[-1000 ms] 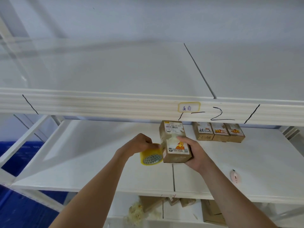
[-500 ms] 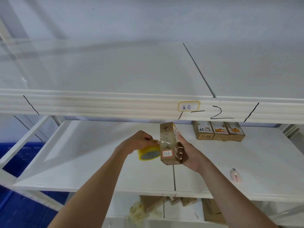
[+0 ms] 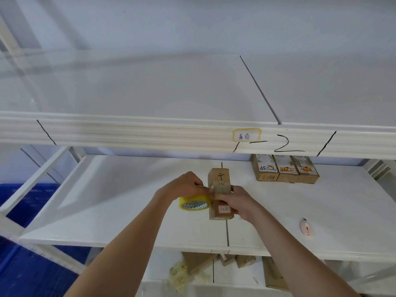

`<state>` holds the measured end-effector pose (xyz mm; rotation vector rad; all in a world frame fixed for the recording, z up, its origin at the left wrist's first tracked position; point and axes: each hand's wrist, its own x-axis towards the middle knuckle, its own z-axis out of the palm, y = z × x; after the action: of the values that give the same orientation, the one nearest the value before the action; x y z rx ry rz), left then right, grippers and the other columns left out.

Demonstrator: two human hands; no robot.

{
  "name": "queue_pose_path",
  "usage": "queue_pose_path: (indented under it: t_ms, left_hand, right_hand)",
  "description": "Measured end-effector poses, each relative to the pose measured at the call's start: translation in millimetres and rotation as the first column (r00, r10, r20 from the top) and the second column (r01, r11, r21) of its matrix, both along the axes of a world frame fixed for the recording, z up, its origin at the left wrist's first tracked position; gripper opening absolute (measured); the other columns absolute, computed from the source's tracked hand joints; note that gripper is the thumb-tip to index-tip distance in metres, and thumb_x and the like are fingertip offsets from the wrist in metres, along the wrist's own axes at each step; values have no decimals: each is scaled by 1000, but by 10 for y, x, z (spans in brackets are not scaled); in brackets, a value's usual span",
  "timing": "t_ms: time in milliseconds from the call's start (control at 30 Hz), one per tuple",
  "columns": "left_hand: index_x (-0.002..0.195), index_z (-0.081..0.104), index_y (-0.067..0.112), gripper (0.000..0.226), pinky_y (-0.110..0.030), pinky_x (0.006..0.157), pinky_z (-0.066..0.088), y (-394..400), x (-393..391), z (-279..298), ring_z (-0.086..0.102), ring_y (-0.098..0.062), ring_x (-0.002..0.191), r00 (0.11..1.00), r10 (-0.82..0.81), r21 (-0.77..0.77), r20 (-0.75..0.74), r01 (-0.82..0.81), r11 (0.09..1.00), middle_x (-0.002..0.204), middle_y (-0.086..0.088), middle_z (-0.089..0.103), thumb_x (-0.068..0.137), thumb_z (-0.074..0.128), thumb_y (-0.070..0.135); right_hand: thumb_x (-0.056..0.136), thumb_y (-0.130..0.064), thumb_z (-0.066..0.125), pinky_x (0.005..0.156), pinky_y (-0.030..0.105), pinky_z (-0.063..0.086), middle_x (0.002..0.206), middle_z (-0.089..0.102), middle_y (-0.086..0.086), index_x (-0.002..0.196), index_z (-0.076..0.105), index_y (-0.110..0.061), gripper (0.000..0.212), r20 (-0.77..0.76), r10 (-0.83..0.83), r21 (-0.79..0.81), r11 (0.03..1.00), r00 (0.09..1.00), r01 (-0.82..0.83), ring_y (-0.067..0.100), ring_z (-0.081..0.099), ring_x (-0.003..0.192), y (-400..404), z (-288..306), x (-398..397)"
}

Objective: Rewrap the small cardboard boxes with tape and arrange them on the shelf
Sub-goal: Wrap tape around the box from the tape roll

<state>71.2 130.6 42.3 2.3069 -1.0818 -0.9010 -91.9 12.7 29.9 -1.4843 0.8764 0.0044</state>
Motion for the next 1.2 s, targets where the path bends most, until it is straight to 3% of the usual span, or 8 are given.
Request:
queue_pose_path:
  t_ms: [133, 300, 400, 533, 633, 767, 1067, 1200]
  left_hand:
    - [78, 74, 23, 36, -29, 73, 45, 118, 66, 40, 57, -15, 78, 981, -78, -41, -180, 72, 997, 75, 7, 64, 80, 75, 59]
    - [72, 74, 19, 34, -30, 76, 41, 191, 142, 17, 52, -15, 80, 971, -77, -55, -228, 66, 996, 72, 5, 58, 77, 82, 51]
    - [78, 75, 13, 45, -30, 72, 41, 186, 135, 41, 52, -15, 77, 987, -35, 1, -158, 36, 999, 73, 2, 57, 74, 82, 57]
    - [73, 71, 15, 53, -27, 61, 46, 153, 86, -9, 57, -14, 66, 988, 71, 42, 140, -77, 996, 72, 1, 63, 69, 79, 68]
    - [52, 56, 22, 51, -30, 59, 32, 201, 118, -50, 42, -15, 60, 997, 65, -59, -42, -68, 996, 55, 8, 44, 72, 80, 63]
    - [54, 65, 25, 37, -28, 68, 33, 328, 218, -15, 44, -13, 69, 973, -7, -120, -231, -21, 993, 58, 9, 48, 77, 84, 46]
    - [54, 56, 19, 53, -24, 55, 39, 231, 245, -84, 51, -12, 58, 982, 128, -1, 137, -129, 992, 59, 5, 51, 67, 84, 62]
    - [54, 51, 20, 55, -24, 57, 36, 126, 134, -64, 46, -13, 61, 989, 89, 15, 120, -92, 996, 62, 3, 48, 77, 76, 62]
  right_hand:
    - [74, -22, 87, 78, 36, 62, 100, 78, 4, 115, 69, -18, 45, -12, -15, -13, 1000, 1000, 15, 20, 75, 91, -64, 23, -80]
    - [76, -21, 86, 69, 32, 60, 97, 78, 4, 110, 71, -18, 38, 6, 21, -5, 1000, 1000, -21, 20, 76, 87, -104, 79, -187]
    - [77, -20, 84, 74, 36, 62, 96, 78, 6, 109, 72, -15, 34, 16, 12, 7, 1000, 1000, -12, 22, 76, 88, -107, 78, -202]
    - [80, -19, 80, 79, 41, 63, 100, 77, 10, 109, 71, -12, 31, 40, -12, 21, 1000, 999, 11, 26, 75, 92, -133, 124, -189]
    - [82, -20, 77, 81, 44, 62, 103, 77, 12, 109, 71, -10, 29, 36, -42, 46, 998, 998, 40, 29, 74, 95, -195, 163, -220]
    - [85, -21, 77, 79, 41, 62, 102, 77, 11, 112, 70, -9, 31, 55, -54, 89, 995, 997, 49, 28, 74, 95, -298, 153, -333]
    - [90, -20, 71, 83, 41, 60, 104, 76, 12, 117, 68, -7, 30, 133, -16, 158, 987, 991, -5, 29, 73, 100, -209, 175, -356]
    - [95, -20, 58, 77, 37, 59, 108, 75, 12, 121, 65, -7, 30, 223, -86, 274, 961, 971, 22, 24, 73, 98, -185, 244, -305]
